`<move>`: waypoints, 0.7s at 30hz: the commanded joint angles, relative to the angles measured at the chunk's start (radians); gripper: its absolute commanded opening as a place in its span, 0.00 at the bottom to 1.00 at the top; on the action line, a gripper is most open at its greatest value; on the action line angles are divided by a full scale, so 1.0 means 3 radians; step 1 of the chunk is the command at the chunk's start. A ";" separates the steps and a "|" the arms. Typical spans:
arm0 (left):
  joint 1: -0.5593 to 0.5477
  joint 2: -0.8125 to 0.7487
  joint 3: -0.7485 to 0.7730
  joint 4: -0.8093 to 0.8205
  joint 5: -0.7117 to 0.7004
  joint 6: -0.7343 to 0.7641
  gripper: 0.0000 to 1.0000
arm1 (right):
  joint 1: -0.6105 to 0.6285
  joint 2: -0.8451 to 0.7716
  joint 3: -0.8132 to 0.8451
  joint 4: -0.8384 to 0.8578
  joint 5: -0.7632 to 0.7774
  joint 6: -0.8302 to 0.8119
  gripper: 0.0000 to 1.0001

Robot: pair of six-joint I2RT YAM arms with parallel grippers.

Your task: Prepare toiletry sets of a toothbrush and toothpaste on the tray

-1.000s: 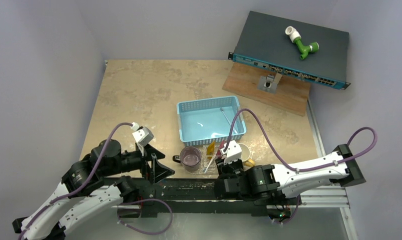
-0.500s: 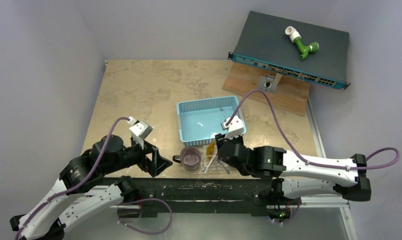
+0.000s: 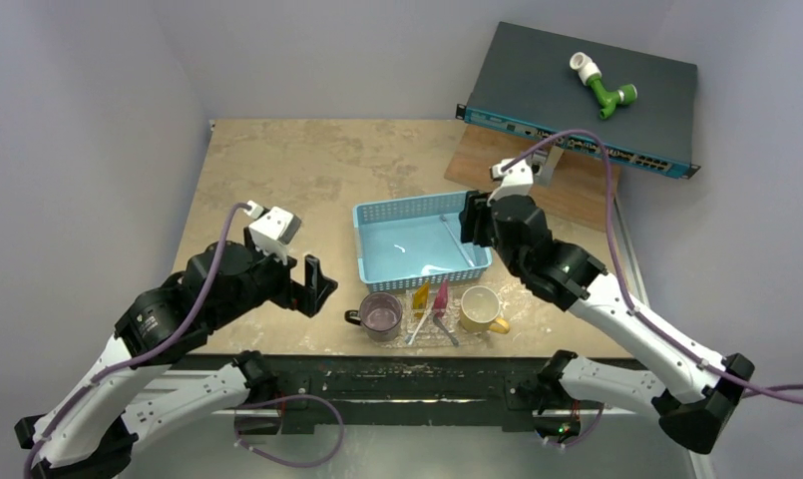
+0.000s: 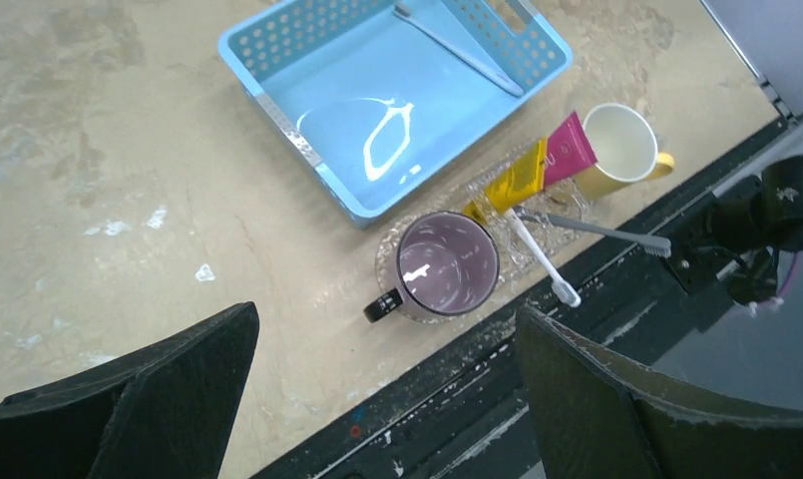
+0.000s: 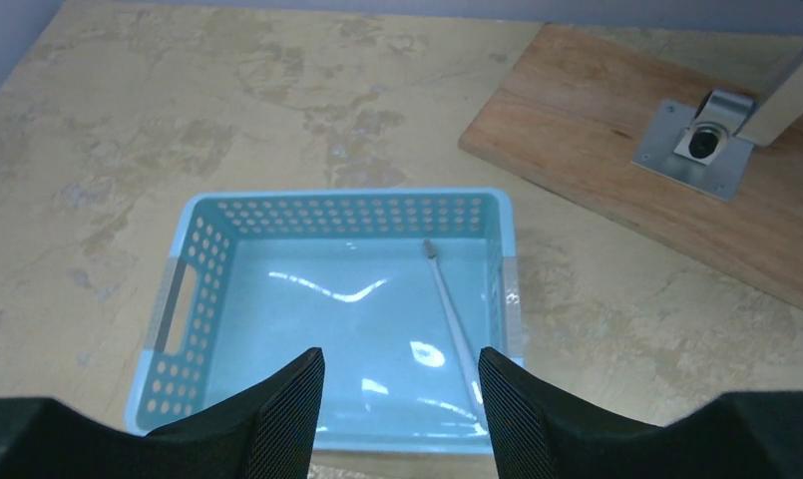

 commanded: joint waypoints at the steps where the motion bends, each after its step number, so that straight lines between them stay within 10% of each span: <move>1: 0.0160 0.0164 0.0250 0.0068 -0.0236 0.0175 1.00 | -0.0623 -0.0009 0.0120 0.0386 -0.0739 -0.0158 0.60; 13: 0.1337 0.0509 0.0365 0.0432 0.0314 0.0334 1.00 | -0.2174 0.0079 0.0041 0.0804 -0.2136 -0.0100 0.61; 21: 0.1545 0.0266 0.0048 0.0766 0.0420 0.0348 1.00 | -0.2308 -0.0325 -0.0277 0.0942 -0.2284 -0.0100 0.61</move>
